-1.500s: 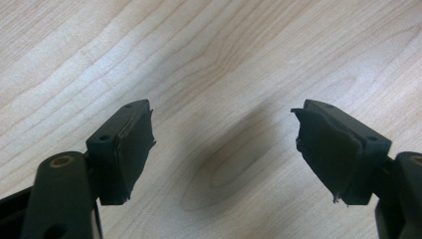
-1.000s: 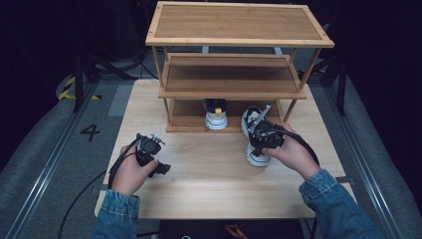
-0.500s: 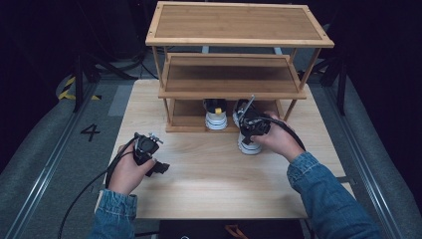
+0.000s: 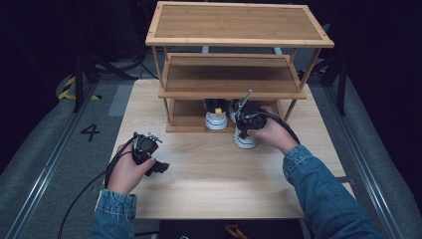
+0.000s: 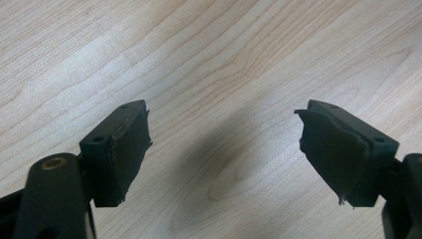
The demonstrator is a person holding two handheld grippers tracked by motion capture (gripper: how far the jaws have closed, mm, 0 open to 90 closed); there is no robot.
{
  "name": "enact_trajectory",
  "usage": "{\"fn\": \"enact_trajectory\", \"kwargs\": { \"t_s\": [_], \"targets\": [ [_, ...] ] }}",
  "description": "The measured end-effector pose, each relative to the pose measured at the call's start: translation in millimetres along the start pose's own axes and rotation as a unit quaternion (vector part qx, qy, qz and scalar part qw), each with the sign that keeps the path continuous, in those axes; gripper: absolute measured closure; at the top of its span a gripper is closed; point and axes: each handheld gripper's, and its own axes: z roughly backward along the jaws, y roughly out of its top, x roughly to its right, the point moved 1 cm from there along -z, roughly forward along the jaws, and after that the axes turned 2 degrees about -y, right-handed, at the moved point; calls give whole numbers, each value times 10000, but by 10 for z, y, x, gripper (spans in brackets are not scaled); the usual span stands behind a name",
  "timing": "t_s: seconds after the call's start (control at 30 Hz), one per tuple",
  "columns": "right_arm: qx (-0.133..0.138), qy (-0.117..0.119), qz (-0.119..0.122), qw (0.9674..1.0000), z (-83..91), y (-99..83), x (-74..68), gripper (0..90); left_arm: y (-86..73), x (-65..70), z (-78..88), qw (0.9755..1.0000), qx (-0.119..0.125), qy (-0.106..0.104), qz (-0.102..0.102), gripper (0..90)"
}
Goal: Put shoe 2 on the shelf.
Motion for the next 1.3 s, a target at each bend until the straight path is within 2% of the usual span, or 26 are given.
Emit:
{"fn": "enact_trajectory", "kwargs": {
  "t_s": [0.17,0.23,0.27,0.33,0.5,0.6,0.67,0.73,0.77,0.87,0.9,0.97,1.1,1.13,1.23,1.3],
  "targets": [
    [64,-31,10,10000,9,-5,4,699,9,3,-11,10000,-6,-8,-13,201],
    [90,-142,96,9998,15,-4,-7,655,16,11,-15,10000,-15,-13,-11,201],
    [225,-403,249,9986,39,-1,-20,583,22,11,-17,10000,-17,-6,-49,201],
    [414,-652,413,9962,74,-5,-23,542,31,20,-22,10000,-25,-16,-32,201],
    [581,-810,493,9938,136,-27,-56,508,70,26,-32,9999,-25,-12,-99,201],
    [663,-1082,641,9898,189,-62,-120,509,98,31,-35,9999,-17,-73,-124,201],
    [846,-1162,618,9877,254,-95,-166,510,119,27,-43,9999,-13,-67,-148,201],
    [1022,-1244,560,9854,332,-130,-198,501,140,29,-58,9999,-13,-76,-140,201],
    [1218,-1376,495,9817,415,-172,-230,488,153,32,-63,9999,-18,-77,-153,201],
    [1396,-1384,354,9799,495,-229,-268,470,188,46,-72,9998,-19,-108,-193,201],
    [1481,-1485,285,9773,534,-267,-273,466,197,52,-75,9998,-23,-113,-190,201],
    [1696,-1501,86,9740,583,-354,-291,464,214,57,-83,9997,-43,-112,-217,201],
    [1938,-1626,-273,9671,636,-549,-324,490,244,71,-101,9996,-54,-130,-237,200],
    [2025,-1734,-389,9630,640,-641,-343,516,259,74,-108,9996,-49,-139,-250,200],
    [2053,-1776,-469,9613,623,-714,-358,539,269,78,-108,9996,-60,-137,-258,200],
    [1995,-1775,-516,9623,578,-767,-365,559,272,82,-109,9996,-62,-131,-250,201]
  ]
}}
